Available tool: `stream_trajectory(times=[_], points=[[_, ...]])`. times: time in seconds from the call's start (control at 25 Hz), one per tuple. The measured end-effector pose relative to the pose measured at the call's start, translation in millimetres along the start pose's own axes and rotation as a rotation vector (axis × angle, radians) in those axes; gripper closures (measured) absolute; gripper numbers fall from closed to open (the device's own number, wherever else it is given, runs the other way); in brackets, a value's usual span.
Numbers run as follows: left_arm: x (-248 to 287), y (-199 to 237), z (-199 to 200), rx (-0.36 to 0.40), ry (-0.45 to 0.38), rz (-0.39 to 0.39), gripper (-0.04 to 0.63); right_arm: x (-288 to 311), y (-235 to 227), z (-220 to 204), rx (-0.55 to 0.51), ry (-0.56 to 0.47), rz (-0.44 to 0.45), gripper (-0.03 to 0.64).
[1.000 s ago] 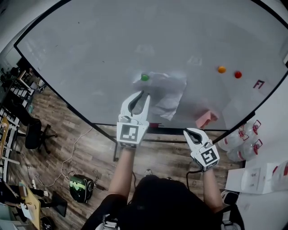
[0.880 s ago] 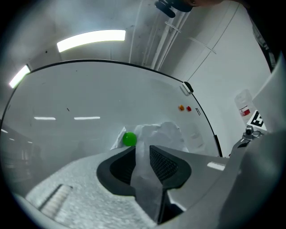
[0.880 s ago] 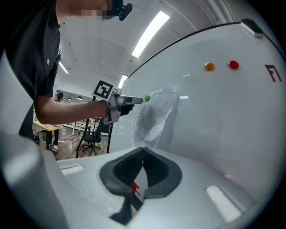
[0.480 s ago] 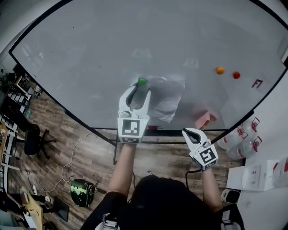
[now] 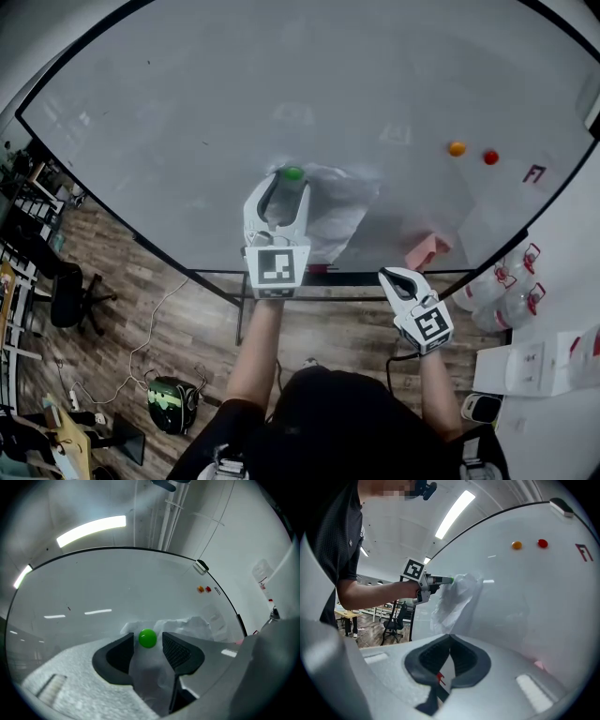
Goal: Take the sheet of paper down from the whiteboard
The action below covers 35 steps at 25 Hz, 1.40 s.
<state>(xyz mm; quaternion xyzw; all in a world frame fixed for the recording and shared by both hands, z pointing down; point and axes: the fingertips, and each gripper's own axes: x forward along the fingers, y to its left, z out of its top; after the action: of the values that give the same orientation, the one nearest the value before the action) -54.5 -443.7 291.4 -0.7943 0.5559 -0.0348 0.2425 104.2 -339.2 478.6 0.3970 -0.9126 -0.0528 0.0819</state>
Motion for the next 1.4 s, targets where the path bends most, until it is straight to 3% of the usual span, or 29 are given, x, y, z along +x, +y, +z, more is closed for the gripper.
stream_trajectory(times=[0.12,0.48,0.68,0.88,1.12,1.28,1.4], points=[[3,-2,4,0.030,-0.018,0.009,0.411,2,0,0,-0.005,-0.005,0.005,0.614],[5,0,-3,0.111,0.037,0.079,0.423,1,-2,-2,0.000,0.008,0.010,0.614],[6,1,-5,0.214,0.040,0.115,0.431,8,2,0,0.009,-0.006,0.031,0.614],[5,-3,-1,0.224,0.035,0.111,0.460,17,10,1,-0.003,-0.017,0.067,0.614],[6,-2,-2,0.210,0.031,0.100,0.462,40,-3,11,0.204,-0.102,0.077,0.614],[5,-1,-1,0.201,0.028,0.096,0.462,54,-8,17,0.246,-0.117,0.083,0.608],[6,-1,-1,0.197,0.028,0.093,0.462,61,-12,23,0.330,-0.151,0.109,0.568]])
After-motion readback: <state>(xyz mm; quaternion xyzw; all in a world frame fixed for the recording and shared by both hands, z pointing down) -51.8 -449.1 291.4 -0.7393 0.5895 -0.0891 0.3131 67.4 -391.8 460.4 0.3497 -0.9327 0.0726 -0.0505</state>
